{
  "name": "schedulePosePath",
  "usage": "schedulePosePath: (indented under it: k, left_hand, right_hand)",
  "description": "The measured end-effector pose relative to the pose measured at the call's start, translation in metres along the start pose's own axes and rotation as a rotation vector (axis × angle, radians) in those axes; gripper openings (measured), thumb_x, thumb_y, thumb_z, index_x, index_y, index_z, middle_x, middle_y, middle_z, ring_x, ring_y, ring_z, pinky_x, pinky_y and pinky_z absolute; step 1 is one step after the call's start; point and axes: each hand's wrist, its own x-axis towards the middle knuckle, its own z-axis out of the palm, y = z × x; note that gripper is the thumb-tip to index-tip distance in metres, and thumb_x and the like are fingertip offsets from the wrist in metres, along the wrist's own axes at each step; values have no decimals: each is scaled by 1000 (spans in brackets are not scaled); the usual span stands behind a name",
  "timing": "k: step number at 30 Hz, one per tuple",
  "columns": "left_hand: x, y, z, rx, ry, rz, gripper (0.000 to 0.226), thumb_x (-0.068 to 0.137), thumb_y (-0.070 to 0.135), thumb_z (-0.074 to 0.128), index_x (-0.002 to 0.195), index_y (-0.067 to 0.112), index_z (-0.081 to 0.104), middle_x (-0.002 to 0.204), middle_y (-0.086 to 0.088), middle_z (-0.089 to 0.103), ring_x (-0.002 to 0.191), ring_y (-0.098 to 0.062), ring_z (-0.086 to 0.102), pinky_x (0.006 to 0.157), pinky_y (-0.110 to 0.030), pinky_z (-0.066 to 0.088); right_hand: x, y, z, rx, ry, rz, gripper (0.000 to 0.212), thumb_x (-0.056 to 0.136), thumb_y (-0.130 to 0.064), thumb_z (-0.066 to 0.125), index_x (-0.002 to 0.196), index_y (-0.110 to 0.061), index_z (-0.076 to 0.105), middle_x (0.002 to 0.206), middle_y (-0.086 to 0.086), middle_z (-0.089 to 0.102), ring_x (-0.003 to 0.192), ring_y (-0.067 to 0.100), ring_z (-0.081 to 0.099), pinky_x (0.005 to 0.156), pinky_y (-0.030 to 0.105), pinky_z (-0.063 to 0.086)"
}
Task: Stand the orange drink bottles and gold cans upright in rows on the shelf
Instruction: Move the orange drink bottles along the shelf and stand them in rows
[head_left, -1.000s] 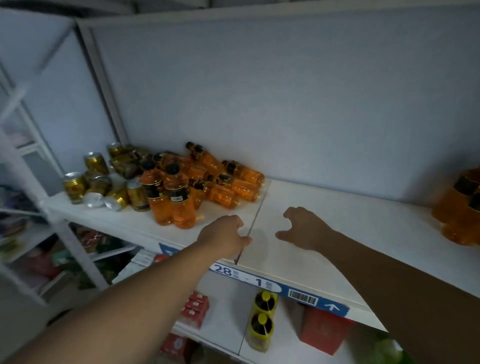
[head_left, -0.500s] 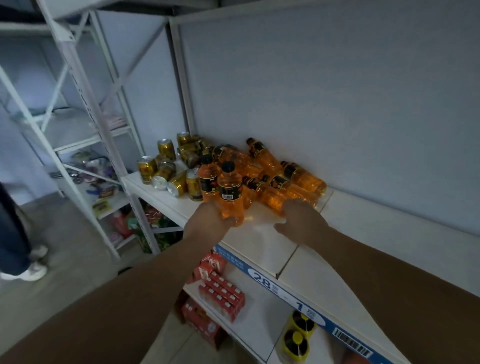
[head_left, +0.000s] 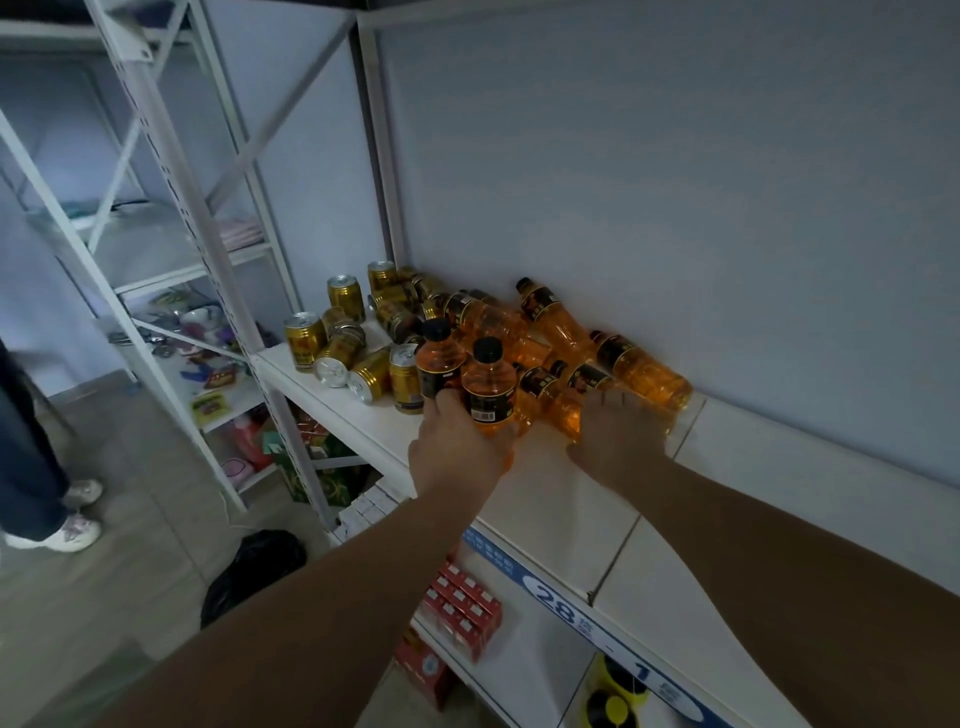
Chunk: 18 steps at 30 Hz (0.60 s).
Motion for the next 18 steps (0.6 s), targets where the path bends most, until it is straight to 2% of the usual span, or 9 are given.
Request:
schedulePosePath:
  k: [3, 6, 9, 13, 15, 18]
  left_hand:
    - [1, 0, 1, -22, 3, -6, 60, 81, 56, 72, 120, 21, 42, 122, -2, 53, 108, -31, 61, 95, -49, 48]
    - [0, 0, 0, -46, -4, -10, 61, 79, 58, 72, 118, 22, 42, 119, 0, 52, 104, -31, 62, 93, -51, 50]
    - [0, -1, 1, -31, 6, 22, 62, 76, 59, 72, 118, 24, 44, 117, 2, 53, 102, -28, 62, 91, -50, 51]
    - [1, -6, 5, 0, -2, 79, 62, 77, 59, 70, 124, 28, 45, 119, 3, 50, 106, -26, 59, 84, -41, 47]
    - [2, -8, 7, -3, -11, 86, 63, 76, 60, 70, 125, 28, 45, 117, 5, 46, 106, -25, 58, 79, -37, 42]
    - [4, -7, 7, -22, -23, 92, 66, 76, 66, 69, 124, 28, 45, 112, 11, 41, 106, -21, 57, 79, -37, 42]
  right_hand:
    - [9, -4, 5, -53, 12, 5, 65, 86, -50, 64, 134, -10, 47, 132, 15, 54, 118, 31, 53, 84, 39, 50]
    - [16, -8, 9, -58, 30, 29, 71, 86, -56, 64, 136, -9, 46, 133, 16, 53, 120, 33, 52, 91, 41, 49]
    - [18, -11, 10, -69, 20, 41, 68, 87, -58, 62, 134, -10, 49, 132, 17, 52, 121, 34, 50, 91, 41, 49]
    - [19, -14, 10, -10, -16, 61, 64, 85, -52, 64, 132, -11, 49, 130, 16, 51, 118, 32, 50, 87, 39, 48]
    - [17, -14, 11, 31, -53, 74, 67, 83, -50, 66, 132, -9, 47, 128, 14, 55, 114, 31, 55, 84, 38, 50]
    - [13, -13, 14, 78, -61, 68, 68, 83, -48, 67, 132, -5, 44, 113, 9, 63, 100, 26, 65, 70, 33, 48]
